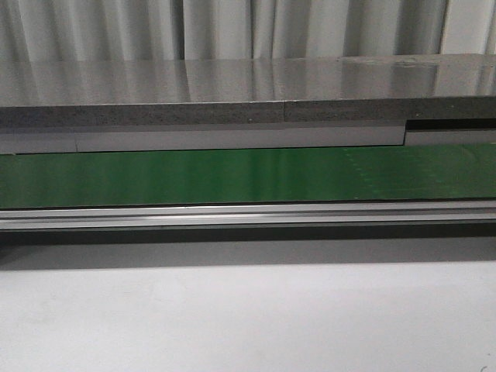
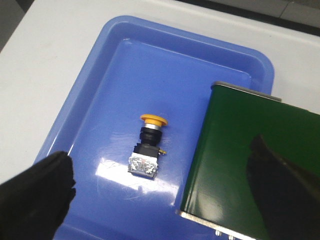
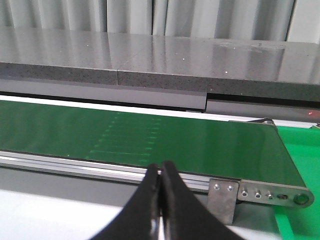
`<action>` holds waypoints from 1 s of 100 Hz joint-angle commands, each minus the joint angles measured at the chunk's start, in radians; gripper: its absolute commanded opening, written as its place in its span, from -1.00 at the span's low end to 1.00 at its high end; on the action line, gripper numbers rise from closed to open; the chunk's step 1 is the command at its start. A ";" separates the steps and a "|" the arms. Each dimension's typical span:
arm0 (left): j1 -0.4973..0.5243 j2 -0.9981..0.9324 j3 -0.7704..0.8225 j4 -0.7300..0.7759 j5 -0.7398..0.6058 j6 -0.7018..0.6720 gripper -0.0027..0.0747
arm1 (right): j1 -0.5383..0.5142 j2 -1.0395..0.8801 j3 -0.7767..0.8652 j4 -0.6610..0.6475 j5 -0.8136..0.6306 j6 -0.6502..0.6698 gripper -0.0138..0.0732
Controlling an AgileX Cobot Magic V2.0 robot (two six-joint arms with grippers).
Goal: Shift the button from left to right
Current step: 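Lower the open left gripper around the yellow push-button and close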
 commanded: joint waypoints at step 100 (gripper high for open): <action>0.054 0.459 -0.219 0.011 -0.074 -0.002 0.77 | -0.001 -0.021 -0.016 -0.010 -0.087 0.000 -0.84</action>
